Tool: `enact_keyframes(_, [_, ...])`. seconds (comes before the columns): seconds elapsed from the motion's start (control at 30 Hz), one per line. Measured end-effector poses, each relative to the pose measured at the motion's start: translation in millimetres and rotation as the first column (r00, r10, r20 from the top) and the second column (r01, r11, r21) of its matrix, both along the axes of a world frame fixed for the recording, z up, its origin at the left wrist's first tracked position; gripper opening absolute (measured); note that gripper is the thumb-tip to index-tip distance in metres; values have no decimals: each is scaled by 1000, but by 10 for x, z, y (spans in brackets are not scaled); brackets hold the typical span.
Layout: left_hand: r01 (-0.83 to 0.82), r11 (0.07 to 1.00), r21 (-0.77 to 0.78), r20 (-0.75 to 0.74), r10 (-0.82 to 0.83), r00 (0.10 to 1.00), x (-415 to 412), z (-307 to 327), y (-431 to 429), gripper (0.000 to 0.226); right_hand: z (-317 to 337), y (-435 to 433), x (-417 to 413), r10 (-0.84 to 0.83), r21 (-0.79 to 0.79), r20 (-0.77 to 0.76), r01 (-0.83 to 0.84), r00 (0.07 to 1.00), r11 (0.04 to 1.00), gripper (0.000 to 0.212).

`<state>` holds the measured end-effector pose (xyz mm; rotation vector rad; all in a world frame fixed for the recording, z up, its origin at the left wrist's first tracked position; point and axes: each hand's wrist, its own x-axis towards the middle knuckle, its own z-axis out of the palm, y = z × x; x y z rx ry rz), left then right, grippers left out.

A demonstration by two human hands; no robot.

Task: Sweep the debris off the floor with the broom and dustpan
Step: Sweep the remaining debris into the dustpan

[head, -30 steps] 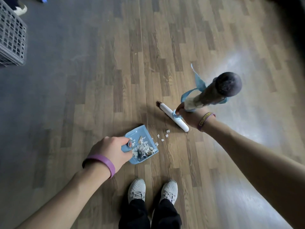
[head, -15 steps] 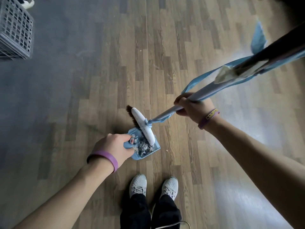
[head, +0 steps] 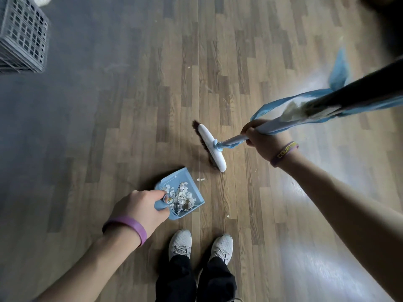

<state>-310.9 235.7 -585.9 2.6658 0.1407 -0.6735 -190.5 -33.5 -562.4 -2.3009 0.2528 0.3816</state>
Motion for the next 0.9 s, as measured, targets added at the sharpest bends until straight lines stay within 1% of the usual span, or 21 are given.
enact_keyframes(0.07, [-1, 1000, -9, 0, 1, 1000, 12, -32, -16, 15, -186, 87, -66, 95, -90, -32, -97, 995, 991, 26])
enact_keyframes(0.13, [9, 1000, -15, 9, -9, 1000, 19, -53, -27, 19, -282, 231, -121, 117, -142, -27, -120, 993, 983, 35])
enact_keyframes(0.17, [6, 1000, -15, 12, -6, 1000, 23, -54, -27, 18, -277, 334, -144, 141, -150, -8, -141, 990, 979, 44])
enact_keyframes(0.23, [-1, 1000, -9, 13, 1, 1000, 37, -57, -22, 16, -239, 536, -205, 205, -141, 1, -203, 979, 969, 68])
enact_keyframes(0.27, [0, 1000, -7, 14, 0, 1000, 50, -59, -10, 15, -223, 612, -229, 181, -116, -4, -180, 984, 977, 74])
enact_keyframes(0.3, [-3, 1000, -7, 12, 3, 1000, 63, -58, 11, 15, -215, 670, -243, 122, -76, -8, -123, 992, 990, 72])
enact_keyframes(0.33, [-9, 1000, -10, 8, 9, 1000, 75, -62, 38, 15, -220, 700, -251, 60, -28, -7, -60, 998, 998, 63])
enact_keyframes(0.37, [-15, 1000, -15, 7, 15, 1000, 86, -64, 69, 15, -218, 709, -257, 15, 26, -7, -15, 1000, 1000, 49])
enact_keyframes(0.43, [-22, 999, -25, 12, 22, 1000, 94, -76, 127, 16, -194, 685, -263, -26, 101, -1, 26, 1000, 995, 23])
enact_keyframes(0.47, [-24, 999, -29, 14, 24, 1000, 92, -81, 154, 16, -164, 674, -264, -28, 117, 4, 27, 1000, 993, 18])
enact_keyframes(0.6, [-42, 998, -40, 9, 42, 999, 62, -96, 244, 15, -14, 627, -301, 42, 144, 86, -54, 995, 988, 18])
enact_keyframes(0.67, [-34, 998, -46, 2, 34, 999, 41, -89, 262, 15, 46, 537, -297, 38, 151, 112, -55, 993, 987, 16])
enact_keyframes(0.73, [-18, 999, -48, 2, 18, 1000, 33, -69, 254, 13, 132, 414, -288, -5, 153, 127, -15, 992, 988, 26])
enact_keyframes(0.8, [-15, 998, -65, -3, 14, 1000, 45, -39, 227, 9, 221, 277, -277, -94, 191, 118, 70, 989, 979, 33])
enact_keyframes(0.83, [-4, 998, -69, -9, 3, 1000, 54, -23, 207, 7, 257, 208, -276, -131, 200, 109, 107, 985, 974, 33])
enact_keyframes(0.9, [62, 997, -52, -19, -63, 998, 65, 4, 152, 7, 327, 84, -301, -173, 187, 91, 154, 981, 970, 28])
